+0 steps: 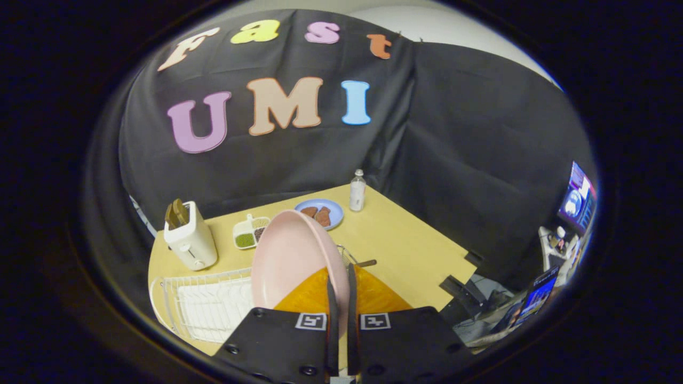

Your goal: Take the plate from the dish rack, then take the spoon from the basket and place it into the plate.

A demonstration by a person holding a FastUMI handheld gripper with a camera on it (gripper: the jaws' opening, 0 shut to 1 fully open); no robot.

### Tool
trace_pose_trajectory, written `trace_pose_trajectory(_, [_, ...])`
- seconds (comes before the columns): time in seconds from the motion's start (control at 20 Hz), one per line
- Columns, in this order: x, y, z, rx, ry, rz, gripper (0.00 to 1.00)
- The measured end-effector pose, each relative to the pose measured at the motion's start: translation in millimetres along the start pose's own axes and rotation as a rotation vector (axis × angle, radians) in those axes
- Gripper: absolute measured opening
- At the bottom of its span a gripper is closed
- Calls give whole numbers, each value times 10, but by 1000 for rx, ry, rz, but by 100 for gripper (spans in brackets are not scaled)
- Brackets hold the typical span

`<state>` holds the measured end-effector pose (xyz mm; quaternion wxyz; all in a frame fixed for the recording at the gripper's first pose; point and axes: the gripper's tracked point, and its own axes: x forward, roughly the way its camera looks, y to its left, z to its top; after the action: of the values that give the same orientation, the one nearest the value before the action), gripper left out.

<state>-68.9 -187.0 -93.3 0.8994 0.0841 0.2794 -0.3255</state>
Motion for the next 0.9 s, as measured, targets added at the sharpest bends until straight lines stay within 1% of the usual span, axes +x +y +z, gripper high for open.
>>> trace_pose_trajectory(0.25, [112, -629, -92, 90, -14, -50, 9])
trace_pose_trajectory(0.45, [205, -988, -315, 222, 26, -55, 9])
trace_pose_trajectory(0.75, [337, -1271, -749, 402, 112, -35, 9])
trace_pose_trajectory(0.9, [385, -1441, -975, 518, 157, -48, 9])
